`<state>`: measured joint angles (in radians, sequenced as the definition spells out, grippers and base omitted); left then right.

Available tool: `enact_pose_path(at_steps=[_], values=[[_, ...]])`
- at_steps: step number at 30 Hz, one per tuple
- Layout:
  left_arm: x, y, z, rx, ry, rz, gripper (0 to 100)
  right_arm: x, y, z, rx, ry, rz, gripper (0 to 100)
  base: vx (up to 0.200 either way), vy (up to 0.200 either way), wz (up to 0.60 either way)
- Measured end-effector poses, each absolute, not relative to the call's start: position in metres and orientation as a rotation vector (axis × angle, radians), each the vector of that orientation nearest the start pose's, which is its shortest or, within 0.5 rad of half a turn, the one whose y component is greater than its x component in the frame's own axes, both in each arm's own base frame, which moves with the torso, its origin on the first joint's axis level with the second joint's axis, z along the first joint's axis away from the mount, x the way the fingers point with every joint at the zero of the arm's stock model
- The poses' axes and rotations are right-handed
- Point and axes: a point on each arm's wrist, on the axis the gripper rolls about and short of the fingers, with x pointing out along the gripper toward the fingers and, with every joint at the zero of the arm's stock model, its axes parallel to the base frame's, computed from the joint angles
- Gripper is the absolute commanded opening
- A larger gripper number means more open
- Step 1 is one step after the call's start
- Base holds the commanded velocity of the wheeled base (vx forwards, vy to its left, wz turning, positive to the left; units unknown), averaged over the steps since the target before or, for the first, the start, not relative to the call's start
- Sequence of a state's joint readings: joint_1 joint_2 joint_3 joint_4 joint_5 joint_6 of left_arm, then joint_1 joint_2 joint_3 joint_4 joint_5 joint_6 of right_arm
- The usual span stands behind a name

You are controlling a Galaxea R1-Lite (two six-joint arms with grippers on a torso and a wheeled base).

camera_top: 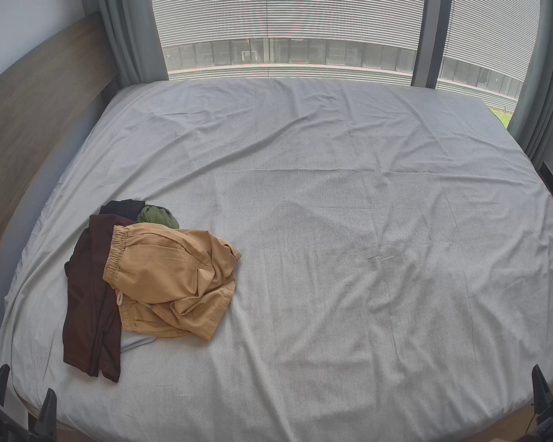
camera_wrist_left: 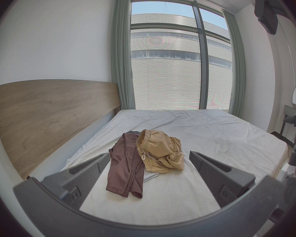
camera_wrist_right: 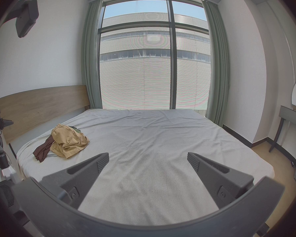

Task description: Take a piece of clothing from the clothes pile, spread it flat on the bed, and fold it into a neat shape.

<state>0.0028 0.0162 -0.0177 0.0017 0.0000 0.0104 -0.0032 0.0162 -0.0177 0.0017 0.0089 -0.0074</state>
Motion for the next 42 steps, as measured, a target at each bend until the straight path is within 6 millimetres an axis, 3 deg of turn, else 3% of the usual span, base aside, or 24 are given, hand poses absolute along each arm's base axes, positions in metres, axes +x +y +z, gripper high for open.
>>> enact_pose_path(at_steps=[42], values=[[-0.0229,-0.0002,0.0807,0.005,-0.002,-0.008,100,-0.0229,0.0003,0.0806,-0.008,0.0,0.006,100,0.0,0.0,0.0]])
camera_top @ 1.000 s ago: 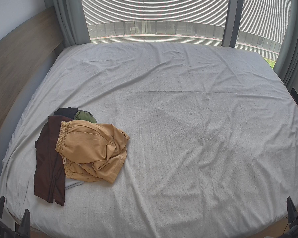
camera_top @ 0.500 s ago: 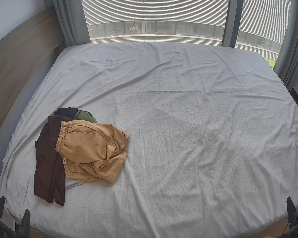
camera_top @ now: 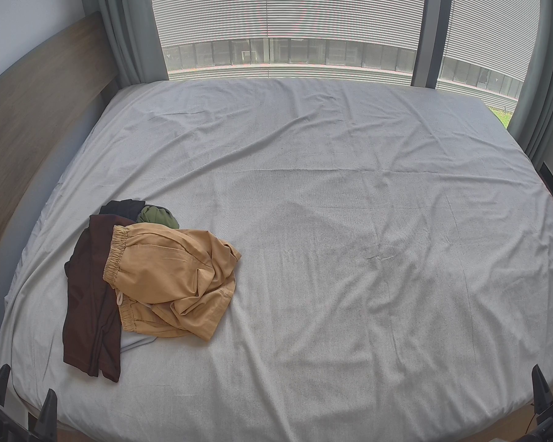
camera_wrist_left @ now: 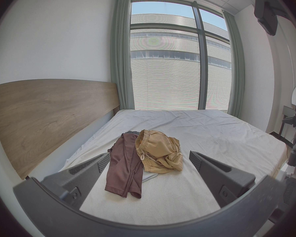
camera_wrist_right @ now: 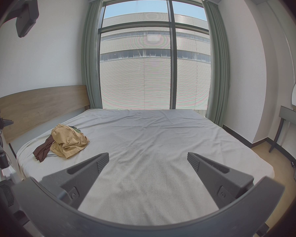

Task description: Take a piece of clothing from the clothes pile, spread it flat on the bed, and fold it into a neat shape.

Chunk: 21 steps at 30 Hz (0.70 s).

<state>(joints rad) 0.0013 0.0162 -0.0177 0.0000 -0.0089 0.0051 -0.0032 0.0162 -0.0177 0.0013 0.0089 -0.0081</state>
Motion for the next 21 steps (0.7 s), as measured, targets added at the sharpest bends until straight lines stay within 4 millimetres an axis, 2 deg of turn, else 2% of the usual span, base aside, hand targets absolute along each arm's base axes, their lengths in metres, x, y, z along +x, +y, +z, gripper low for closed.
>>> enact_pose_path(at_steps=[6,13,21], values=[[-0.024,0.0,0.087,0.004,-0.041,-0.008,100,-0.023,0.0,0.081,-0.009,-0.002,0.006,100,0.0,0.0,0.0],[-0.027,0.0,0.135,-0.001,-0.136,-0.048,100,-0.023,0.0,0.081,-0.009,-0.002,0.006,100,0.0,0.0,0.0],[0.003,-0.002,0.174,-0.097,-0.054,-0.215,100,-0.023,0.0,0.081,-0.009,-0.002,0.007,100,0.0,0.0,0.0]])
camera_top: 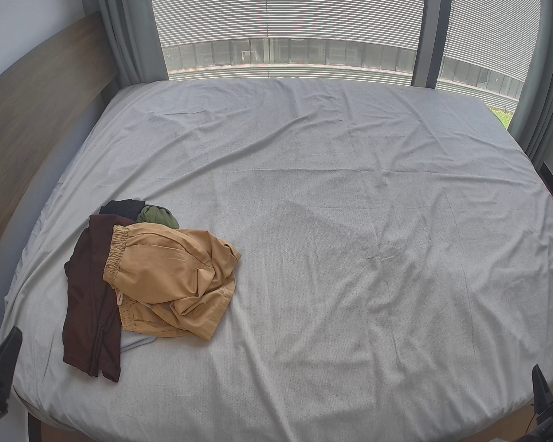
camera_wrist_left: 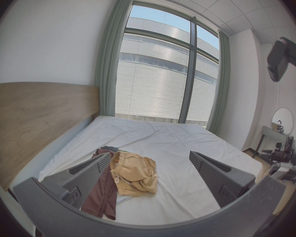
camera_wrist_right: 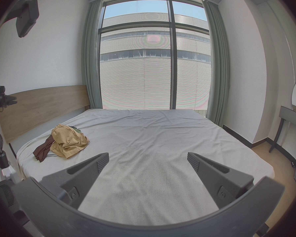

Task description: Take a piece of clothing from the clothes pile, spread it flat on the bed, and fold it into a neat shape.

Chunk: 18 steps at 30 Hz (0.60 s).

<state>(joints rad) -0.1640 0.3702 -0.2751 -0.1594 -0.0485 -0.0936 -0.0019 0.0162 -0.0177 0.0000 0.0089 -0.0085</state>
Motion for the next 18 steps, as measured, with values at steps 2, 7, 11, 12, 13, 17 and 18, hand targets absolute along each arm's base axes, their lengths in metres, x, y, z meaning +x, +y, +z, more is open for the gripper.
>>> enact_pose_path(at_steps=[2,7,11,12,13,17,18], values=[[0.014,-0.004,0.183,-0.115,-0.027,-0.245,100,-0.023,0.0,0.081,-0.009,-0.002,0.007,100,0.0,0.0,0.0],[0.043,-0.011,0.203,-0.131,0.04,-0.301,100,-0.023,0.0,0.081,-0.009,-0.002,0.006,100,0.0,0.0,0.0],[0.068,-0.018,0.218,-0.136,0.079,-0.334,100,-0.023,0.0,0.081,-0.009,-0.002,0.006,100,0.0,0.0,0.0],[0.075,-0.02,0.221,-0.137,0.088,-0.34,100,-0.023,0.0,0.081,-0.009,-0.002,0.006,100,0.0,0.0,0.0],[0.083,-0.022,0.224,-0.137,0.098,-0.349,100,-0.023,0.0,0.081,-0.009,-0.002,0.006,100,0.0,0.0,0.0],[0.108,-0.029,0.227,-0.14,0.134,-0.374,100,-0.023,0.0,0.081,-0.009,-0.002,0.006,100,0.0,0.0,0.0],[0.115,-0.03,0.227,-0.14,0.148,-0.376,100,-0.023,0.0,0.081,-0.009,-0.002,0.006,100,0.0,0.0,0.0]])
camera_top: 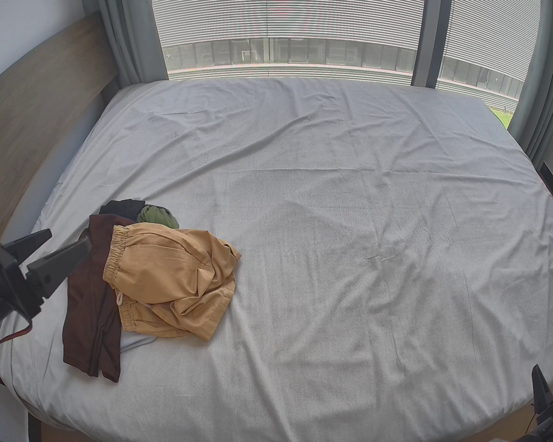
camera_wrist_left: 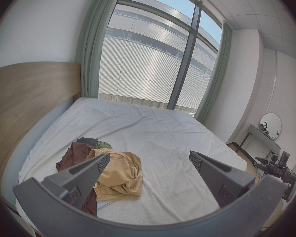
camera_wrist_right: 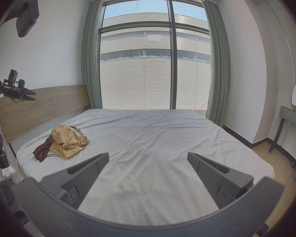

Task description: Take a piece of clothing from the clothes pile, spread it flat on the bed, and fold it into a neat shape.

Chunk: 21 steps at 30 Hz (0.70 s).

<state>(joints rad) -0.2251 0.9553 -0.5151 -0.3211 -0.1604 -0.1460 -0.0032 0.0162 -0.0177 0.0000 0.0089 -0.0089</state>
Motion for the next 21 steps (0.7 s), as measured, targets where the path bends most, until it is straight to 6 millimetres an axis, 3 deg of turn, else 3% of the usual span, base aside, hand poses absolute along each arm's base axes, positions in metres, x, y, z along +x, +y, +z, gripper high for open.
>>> enact_pose_path(at_steps=[9,21], values=[[0.157,-0.034,0.209,-0.144,0.228,-0.352,100,-0.023,0.0,0.081,-0.009,-0.002,0.006,100,0.0,0.0,0.0],[0.19,-0.014,0.187,-0.197,0.313,-0.289,100,-0.023,0.0,0.081,-0.009,-0.002,0.006,100,0.0,0.0,0.0]])
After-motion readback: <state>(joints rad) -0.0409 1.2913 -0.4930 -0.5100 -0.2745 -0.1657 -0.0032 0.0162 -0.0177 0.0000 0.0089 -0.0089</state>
